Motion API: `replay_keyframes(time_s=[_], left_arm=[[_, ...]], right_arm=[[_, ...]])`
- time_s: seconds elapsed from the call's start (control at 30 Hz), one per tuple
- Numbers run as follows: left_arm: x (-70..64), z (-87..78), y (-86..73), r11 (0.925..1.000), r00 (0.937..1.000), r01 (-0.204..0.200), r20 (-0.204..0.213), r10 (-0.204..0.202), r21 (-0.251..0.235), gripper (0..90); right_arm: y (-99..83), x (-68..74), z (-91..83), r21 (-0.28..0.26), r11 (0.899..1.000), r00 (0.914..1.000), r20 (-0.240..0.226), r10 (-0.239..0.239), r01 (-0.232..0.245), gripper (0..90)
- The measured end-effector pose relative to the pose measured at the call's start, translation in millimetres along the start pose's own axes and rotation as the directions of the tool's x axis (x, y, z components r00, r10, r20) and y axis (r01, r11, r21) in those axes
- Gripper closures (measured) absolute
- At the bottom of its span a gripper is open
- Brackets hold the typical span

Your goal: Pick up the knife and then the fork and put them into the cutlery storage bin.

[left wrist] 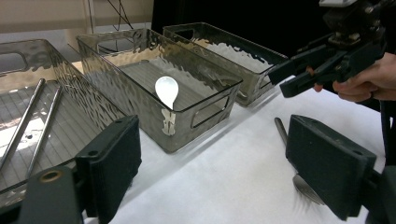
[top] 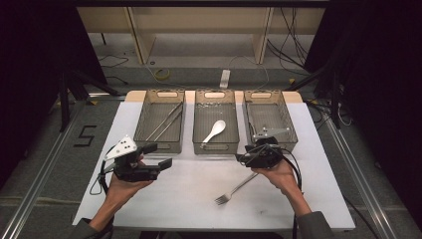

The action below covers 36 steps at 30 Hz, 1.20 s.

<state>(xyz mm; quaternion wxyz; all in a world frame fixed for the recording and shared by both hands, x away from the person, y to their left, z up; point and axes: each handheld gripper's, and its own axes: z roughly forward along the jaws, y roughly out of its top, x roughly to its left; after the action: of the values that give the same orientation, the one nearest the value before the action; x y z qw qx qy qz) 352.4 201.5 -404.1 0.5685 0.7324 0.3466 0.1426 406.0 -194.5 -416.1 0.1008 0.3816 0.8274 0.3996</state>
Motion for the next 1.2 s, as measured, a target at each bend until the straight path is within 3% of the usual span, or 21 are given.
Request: replay_keyframes(time_s=[0.37, 0.73, 1.2], left_arm=[[-0.2, -0.1, 0.1, 1.0, 1.0, -0.001, 0.001, 0.001, 0.0, 17.7], [-0.7, 0.0, 0.1, 1.0, 1.0, -0.003, 0.002, 0.003, -0.001, 17.7], [-0.4, 0.1, 0.1, 1.0, 1.0, -0.004, 0.001, 0.004, 0.0, 17.7]], right_arm=[[-12.4, -2.6, 8.1, 0.063, 0.998, 0.9997, 0.005, -0.022, 0.022, 69.8], [-24.0, -5.3, 24.8, 0.172, 0.984, 0.9969, 0.046, -0.064, 0.055, 88.8], [-37.8, -17.3, 32.8, 0.292, 0.956, 0.9967, 0.064, -0.05, 0.029, 90.0]])
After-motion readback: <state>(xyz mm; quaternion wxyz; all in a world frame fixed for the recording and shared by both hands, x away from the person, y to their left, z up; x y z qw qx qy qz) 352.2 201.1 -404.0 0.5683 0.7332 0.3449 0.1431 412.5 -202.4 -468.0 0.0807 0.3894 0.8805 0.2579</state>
